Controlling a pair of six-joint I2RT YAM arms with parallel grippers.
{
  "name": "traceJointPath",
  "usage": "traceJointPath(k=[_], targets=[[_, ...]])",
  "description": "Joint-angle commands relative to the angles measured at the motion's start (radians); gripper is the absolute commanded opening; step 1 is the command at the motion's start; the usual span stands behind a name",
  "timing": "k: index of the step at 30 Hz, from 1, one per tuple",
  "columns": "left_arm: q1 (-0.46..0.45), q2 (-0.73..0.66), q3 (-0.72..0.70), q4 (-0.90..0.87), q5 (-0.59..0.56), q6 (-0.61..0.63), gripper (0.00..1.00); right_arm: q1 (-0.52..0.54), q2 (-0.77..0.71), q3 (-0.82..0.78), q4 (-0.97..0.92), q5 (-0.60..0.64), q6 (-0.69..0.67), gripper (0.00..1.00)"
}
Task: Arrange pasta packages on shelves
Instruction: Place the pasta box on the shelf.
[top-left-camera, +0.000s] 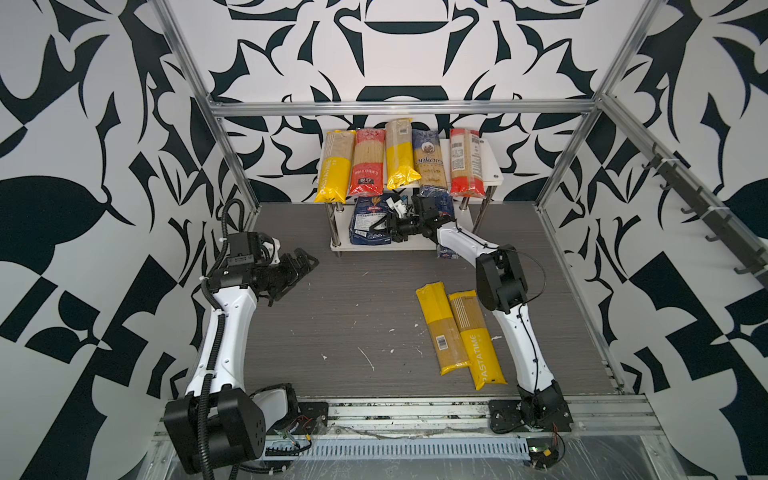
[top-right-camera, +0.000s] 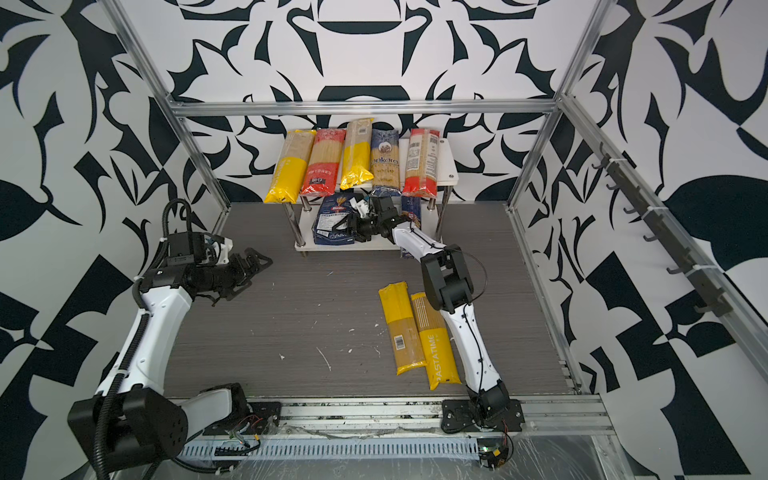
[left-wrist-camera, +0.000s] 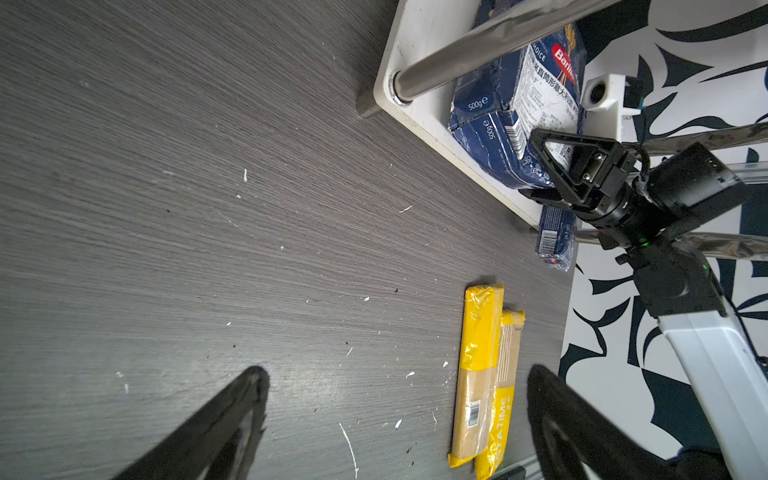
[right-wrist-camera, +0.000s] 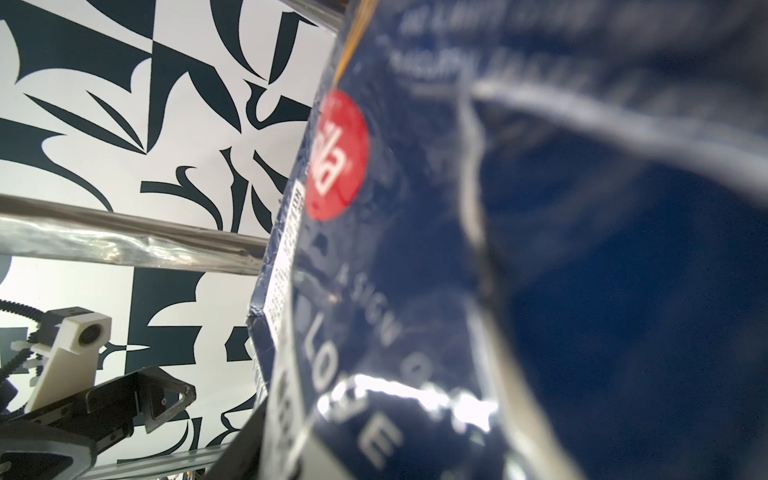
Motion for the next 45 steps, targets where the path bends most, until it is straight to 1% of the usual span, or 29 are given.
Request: traceJointPath(k=[1,10,17,18,19,20,21,22,23,25,27,28,29,31,32,33,34,39,45], targets=[[0.010,-0.026,-0.020,-0.022,0.029,0.018,1.00,0.025,-0.042,0.111,0.047,-0.059,-0.033,0.00],[0.032,-0.049,-0.052,-0.004,0.048,0.018,0.99,0.043,-0.015,0.190,-0.049,-0.074,-0.067,0.00],[0.041,-0.075,-0.087,0.013,0.051,0.003,1.00,0.049,0.065,0.283,-0.111,-0.082,-0.066,0.01],[0.043,-0.080,-0.094,0.017,0.051,0.000,0.99,0.049,0.073,0.303,-0.125,-0.082,-0.066,0.03],[0.043,-0.084,-0.100,0.021,0.052,-0.003,1.00,0.049,0.078,0.319,-0.138,-0.085,-0.068,0.11],[0.044,-0.087,-0.107,0.022,0.054,-0.006,0.99,0.049,0.079,0.329,-0.152,-0.083,-0.073,0.23],[0.044,-0.088,-0.111,0.025,0.055,-0.008,0.99,0.048,0.078,0.330,-0.168,-0.077,-0.082,0.32],[0.045,-0.088,-0.117,0.027,0.059,-0.011,0.99,0.048,0.071,0.336,-0.202,-0.065,-0.104,0.44],[0.045,-0.089,-0.121,0.028,0.060,-0.013,1.00,0.049,0.060,0.335,-0.236,-0.048,-0.127,0.51],[0.046,-0.093,-0.132,0.037,0.061,-0.020,1.00,0.049,0.043,0.324,-0.282,-0.025,-0.156,0.60],[0.046,-0.098,-0.146,0.055,0.069,-0.031,1.00,0.047,0.032,0.314,-0.314,-0.009,-0.171,0.63],[0.045,-0.099,-0.151,0.063,0.074,-0.037,0.99,0.046,0.027,0.310,-0.333,0.000,-0.176,0.67],[0.045,-0.099,-0.153,0.067,0.075,-0.040,1.00,0.045,0.025,0.308,-0.352,0.013,-0.182,0.78],[0.045,-0.100,-0.155,0.073,0.080,-0.042,0.99,0.047,0.024,0.310,-0.380,0.031,-0.186,0.80],[0.045,-0.102,-0.155,0.075,0.083,-0.041,0.99,0.047,0.024,0.313,-0.393,0.046,-0.187,0.91],[0.046,-0.102,-0.155,0.076,0.084,-0.039,1.00,0.047,0.025,0.319,-0.407,0.061,-0.187,0.97],[0.046,-0.103,-0.153,0.077,0.086,-0.037,0.99,0.047,0.024,0.328,-0.419,0.074,-0.189,0.99],[0.049,-0.094,-0.144,0.073,0.105,-0.019,0.99,0.049,0.020,0.360,-0.491,0.142,-0.203,0.99],[0.053,-0.114,-0.154,0.093,0.126,-0.015,0.99,0.053,-0.004,0.324,-0.544,0.206,-0.224,1.00]])
